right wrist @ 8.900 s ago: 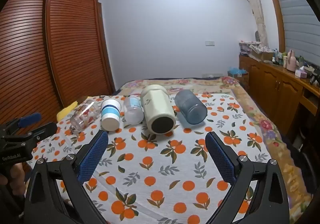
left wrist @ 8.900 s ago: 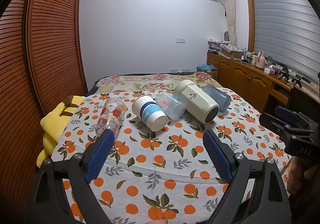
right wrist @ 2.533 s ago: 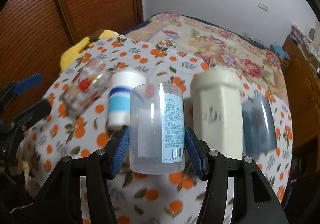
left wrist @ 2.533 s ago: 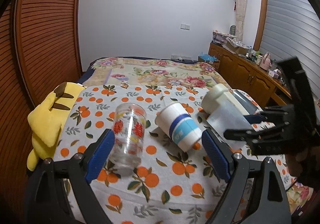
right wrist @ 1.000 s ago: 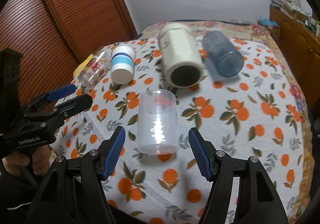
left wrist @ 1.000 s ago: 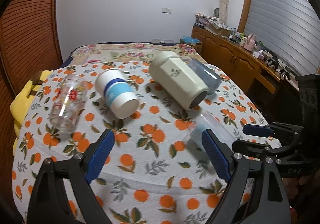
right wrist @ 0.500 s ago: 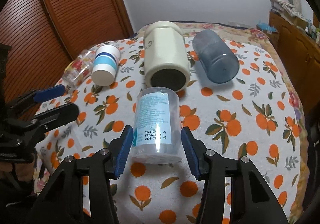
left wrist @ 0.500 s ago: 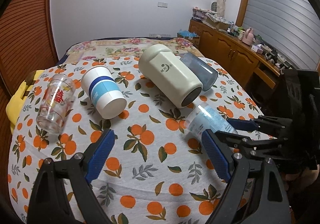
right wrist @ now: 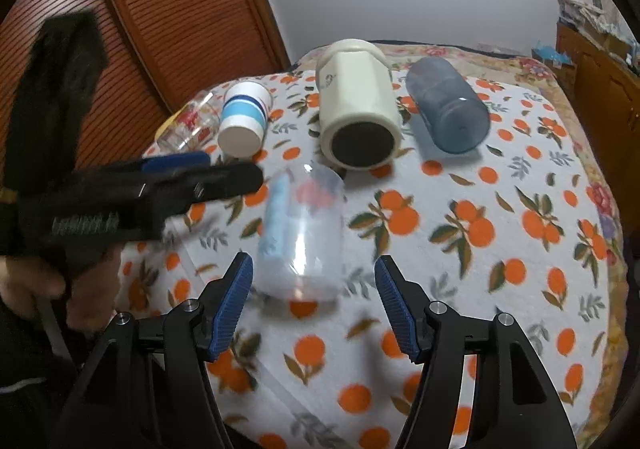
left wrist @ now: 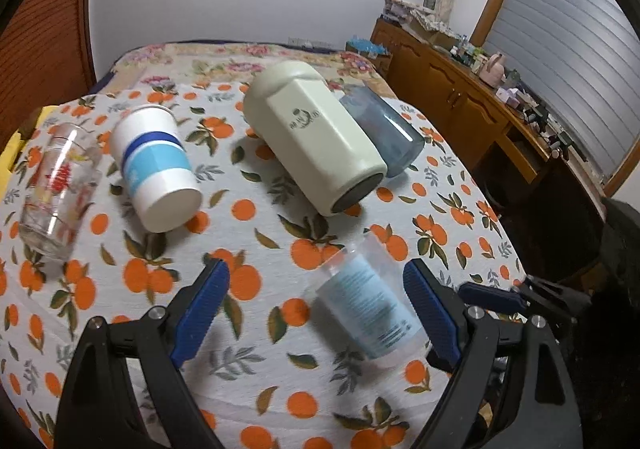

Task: Flip cup upright

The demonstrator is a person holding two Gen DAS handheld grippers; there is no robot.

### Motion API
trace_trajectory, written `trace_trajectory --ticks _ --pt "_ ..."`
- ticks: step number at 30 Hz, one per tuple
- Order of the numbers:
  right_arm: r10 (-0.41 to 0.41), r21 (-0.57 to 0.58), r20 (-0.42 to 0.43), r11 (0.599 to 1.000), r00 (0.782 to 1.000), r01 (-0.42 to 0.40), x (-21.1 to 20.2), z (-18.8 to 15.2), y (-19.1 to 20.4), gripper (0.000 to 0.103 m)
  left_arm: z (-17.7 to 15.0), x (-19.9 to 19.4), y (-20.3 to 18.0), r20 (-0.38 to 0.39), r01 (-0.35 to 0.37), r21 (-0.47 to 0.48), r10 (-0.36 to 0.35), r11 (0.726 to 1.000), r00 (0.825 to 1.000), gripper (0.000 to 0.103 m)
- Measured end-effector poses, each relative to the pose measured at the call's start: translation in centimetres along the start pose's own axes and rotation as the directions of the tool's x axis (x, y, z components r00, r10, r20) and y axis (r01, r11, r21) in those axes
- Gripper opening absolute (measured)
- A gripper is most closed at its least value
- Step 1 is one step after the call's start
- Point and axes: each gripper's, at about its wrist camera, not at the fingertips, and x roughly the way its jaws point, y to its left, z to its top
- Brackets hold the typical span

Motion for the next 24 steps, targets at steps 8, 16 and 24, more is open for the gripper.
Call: trace_trajectory --ticks 8,16,24 --pt "-0.055 0.007 0.029 0.998 0.998 0.054 -2.0 -1.2 -1.6 0.065 0.3 2.6 -1.1 -0.082 -0.034 0.006 0.035 0.999 0.996 0.089" --pt "-0.073 0.028 0.041 0.997 0.997 0.072 -2.7 -2.0 -2.7 0.065 0.6 3.7 -0.6 -0.151 0.011 -0.047 -0.018 0.999 0.988 0.089" --pt "-0.086 0.043 0.056 0.996 0.995 0.083 -3.2 -2.4 -3.2 0.065 -0.4 4.7 0.7 -0.231 0.005 -0.104 -0.029 0.995 0.973 0.082"
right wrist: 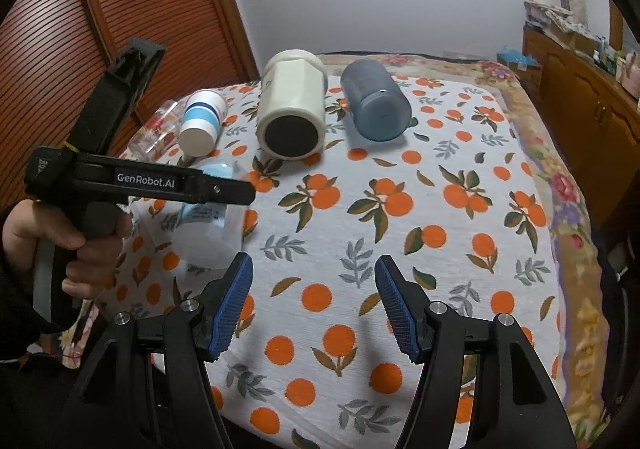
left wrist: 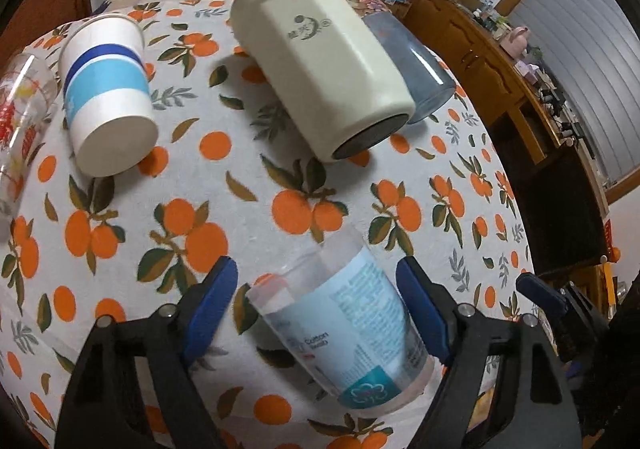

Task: Flip cup upright

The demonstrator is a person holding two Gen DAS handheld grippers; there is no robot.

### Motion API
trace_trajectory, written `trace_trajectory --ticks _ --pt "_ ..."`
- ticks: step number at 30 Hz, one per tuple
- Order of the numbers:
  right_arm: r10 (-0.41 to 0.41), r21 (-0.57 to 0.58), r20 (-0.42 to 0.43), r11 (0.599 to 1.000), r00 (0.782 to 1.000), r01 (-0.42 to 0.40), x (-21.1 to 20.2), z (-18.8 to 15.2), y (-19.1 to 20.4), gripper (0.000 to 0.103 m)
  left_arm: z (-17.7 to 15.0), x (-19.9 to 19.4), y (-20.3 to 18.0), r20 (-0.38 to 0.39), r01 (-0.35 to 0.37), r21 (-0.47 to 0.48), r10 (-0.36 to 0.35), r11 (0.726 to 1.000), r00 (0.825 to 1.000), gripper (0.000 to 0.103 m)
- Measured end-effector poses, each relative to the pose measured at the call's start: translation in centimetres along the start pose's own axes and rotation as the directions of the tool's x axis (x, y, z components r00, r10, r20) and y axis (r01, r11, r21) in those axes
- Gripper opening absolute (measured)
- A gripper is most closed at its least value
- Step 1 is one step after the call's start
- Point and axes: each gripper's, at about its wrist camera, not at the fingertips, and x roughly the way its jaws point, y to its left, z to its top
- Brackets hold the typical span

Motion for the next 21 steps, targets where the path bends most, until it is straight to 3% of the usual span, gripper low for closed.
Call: trace_trajectory --ticks 16,21 --pt "0.028 -0.018 -0.002 0.999 1.000 -0.028 0.8 0.1 1.9 0.065 -1.3 -3.0 1.2 0.012 -0.090 0.048 0.090 0.995 0.996 0.082" --pt "0.035 -0.026 -0.006 0.999 0.999 -0.036 1.3 0.3 2.4 0.065 -2.0 -4.5 1.9 0.034 -0.088 0.032 0.086 0.996 0.996 0.082"
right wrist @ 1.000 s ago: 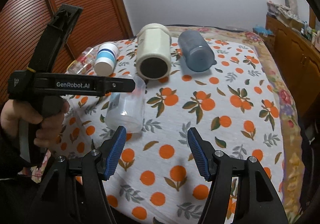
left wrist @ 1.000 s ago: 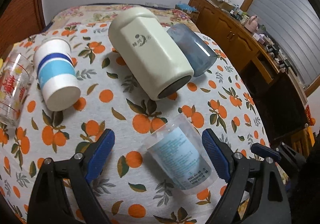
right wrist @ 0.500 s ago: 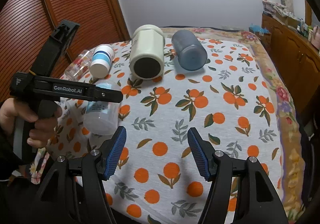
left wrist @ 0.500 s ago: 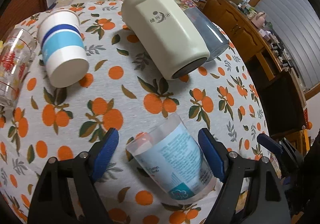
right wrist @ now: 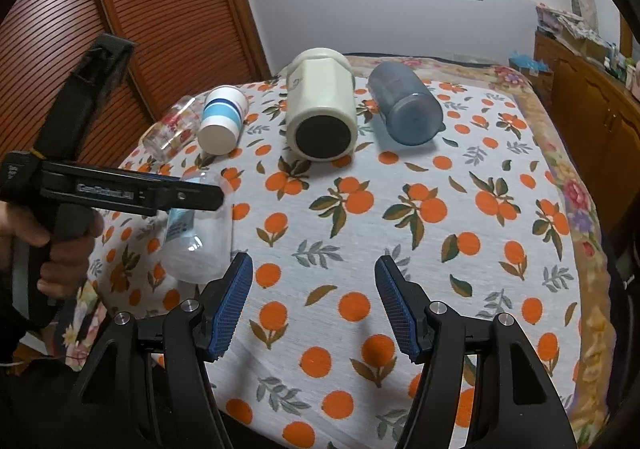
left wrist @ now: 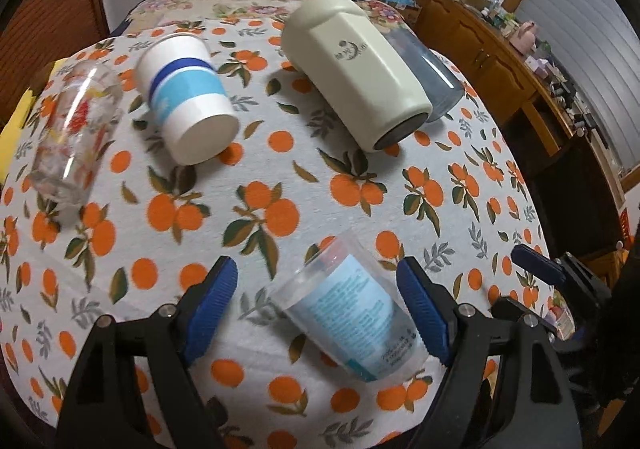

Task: Flip cup upright

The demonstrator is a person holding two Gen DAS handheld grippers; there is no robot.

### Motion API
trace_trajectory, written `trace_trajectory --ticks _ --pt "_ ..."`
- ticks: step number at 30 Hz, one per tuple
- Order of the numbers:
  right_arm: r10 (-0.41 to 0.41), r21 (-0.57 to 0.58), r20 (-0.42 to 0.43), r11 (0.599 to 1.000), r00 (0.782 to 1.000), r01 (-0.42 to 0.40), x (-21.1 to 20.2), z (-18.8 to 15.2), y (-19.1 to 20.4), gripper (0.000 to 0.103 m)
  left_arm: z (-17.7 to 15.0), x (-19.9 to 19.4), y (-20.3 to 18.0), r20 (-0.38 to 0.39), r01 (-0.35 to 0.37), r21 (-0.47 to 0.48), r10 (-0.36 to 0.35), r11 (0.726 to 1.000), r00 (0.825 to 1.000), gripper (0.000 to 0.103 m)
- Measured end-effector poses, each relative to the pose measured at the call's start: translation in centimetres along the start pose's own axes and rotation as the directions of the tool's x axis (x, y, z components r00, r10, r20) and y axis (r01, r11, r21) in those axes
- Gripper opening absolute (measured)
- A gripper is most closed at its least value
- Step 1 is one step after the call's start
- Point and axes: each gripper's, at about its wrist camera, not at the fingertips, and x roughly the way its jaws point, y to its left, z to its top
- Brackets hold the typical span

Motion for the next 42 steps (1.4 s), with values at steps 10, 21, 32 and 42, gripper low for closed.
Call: trace_trajectory --ticks 10,21,32,42 --pt "0.014 -0.007 0.005 1.000 1.000 -0.013 0.2 0.2 0.7 0.065 -2.4 -0.3 1.4 -0.049 0.077 -0.126 -0.084 0.989 0.995 0.083" --pt "0.008 0.009 0.014 1.000 1.000 -0.008 -0.2 0.2 0.2 0.065 -2.9 0.7 0.4 -0.088 0.135 -0.092 -0.143 0.987 0.986 0.060" --pt "-0.004 0.023 -0.003 1.000 1.000 0.004 0.6 -0.3 -0.3 0.065 -0.4 -0.9 -0.5 0.192 -0.074 0.127 0.049 0.989 0.980 0.059" --pt "-0.010 0.021 -0.012 1.000 1.000 0.011 1.1 -0.5 -0.2 0.065 -1.0 -1.6 -1.8 0.278 -0.118 0.202 0.059 0.972 0.959 0.056"
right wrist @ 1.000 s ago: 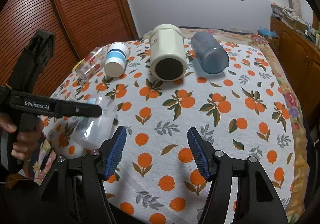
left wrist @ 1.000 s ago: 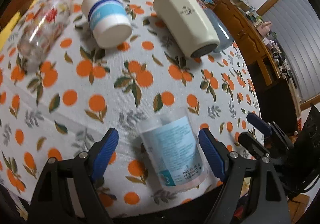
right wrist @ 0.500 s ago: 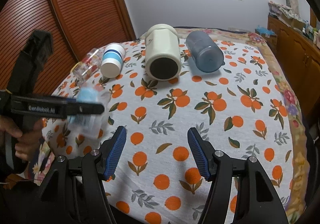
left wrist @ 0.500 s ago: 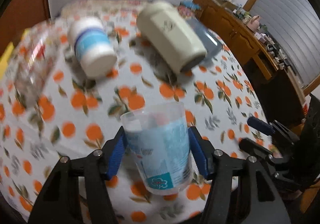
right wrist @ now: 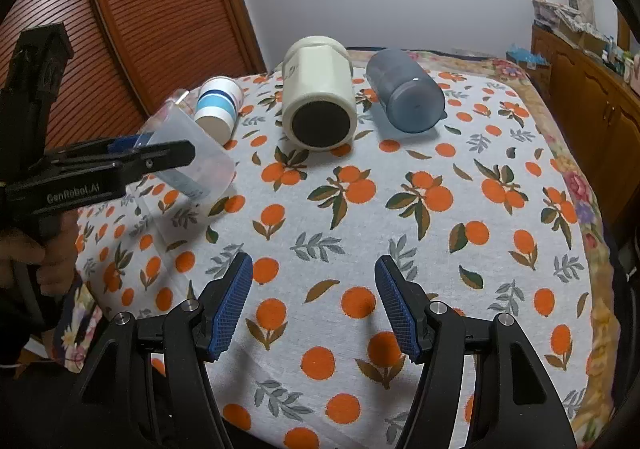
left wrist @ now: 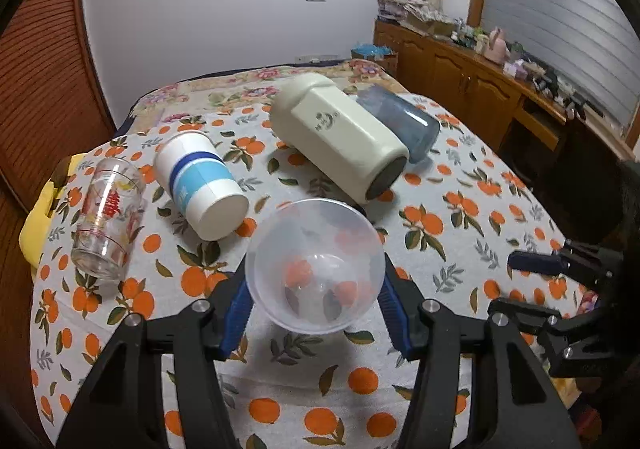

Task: Flip cup upright
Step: 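Lower the upright clear cup onto the sheet and open the right gripper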

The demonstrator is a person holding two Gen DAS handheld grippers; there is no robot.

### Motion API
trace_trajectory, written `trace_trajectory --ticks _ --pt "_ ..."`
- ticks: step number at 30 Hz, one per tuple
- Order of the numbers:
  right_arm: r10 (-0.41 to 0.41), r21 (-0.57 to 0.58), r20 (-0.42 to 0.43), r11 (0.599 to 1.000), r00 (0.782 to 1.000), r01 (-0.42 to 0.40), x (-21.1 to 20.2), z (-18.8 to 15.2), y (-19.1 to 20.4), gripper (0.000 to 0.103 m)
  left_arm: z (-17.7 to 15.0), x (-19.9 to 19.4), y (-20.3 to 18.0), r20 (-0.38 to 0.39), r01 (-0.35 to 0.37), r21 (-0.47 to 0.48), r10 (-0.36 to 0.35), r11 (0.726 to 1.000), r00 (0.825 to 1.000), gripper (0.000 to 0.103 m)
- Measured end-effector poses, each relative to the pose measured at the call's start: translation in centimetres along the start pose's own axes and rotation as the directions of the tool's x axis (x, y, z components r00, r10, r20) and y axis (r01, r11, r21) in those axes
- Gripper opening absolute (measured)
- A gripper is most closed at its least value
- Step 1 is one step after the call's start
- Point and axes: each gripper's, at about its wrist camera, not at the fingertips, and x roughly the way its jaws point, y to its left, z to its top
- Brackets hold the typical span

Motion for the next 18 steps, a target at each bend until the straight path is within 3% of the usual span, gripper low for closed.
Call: trace_trajectory --ticks 8,10,18 --pt "-0.005 0.001 0.007 1.000 1.000 0.005 -0.1 0.0 0.0 0.065 0.0 0.7 -0.9 -0.046 0.012 0.033 -0.010 0.999 0.999 0.059" --pt "-0.008 0.006 0.010 1.000 1.000 0.008 -0.1 0.1 -0.1 0.065 0.1 0.7 -1.0 -0.047 0.004 0.031 -0.002 1.000 0.999 0.065" --pt "-0.015 0.012 0.040 1.000 0.999 0.014 -0.7 0.5 0.3 0.065 -0.6 -0.4 -0.3 -0.012 0.020 -0.008 -0.020 1.000 1.000 0.068"
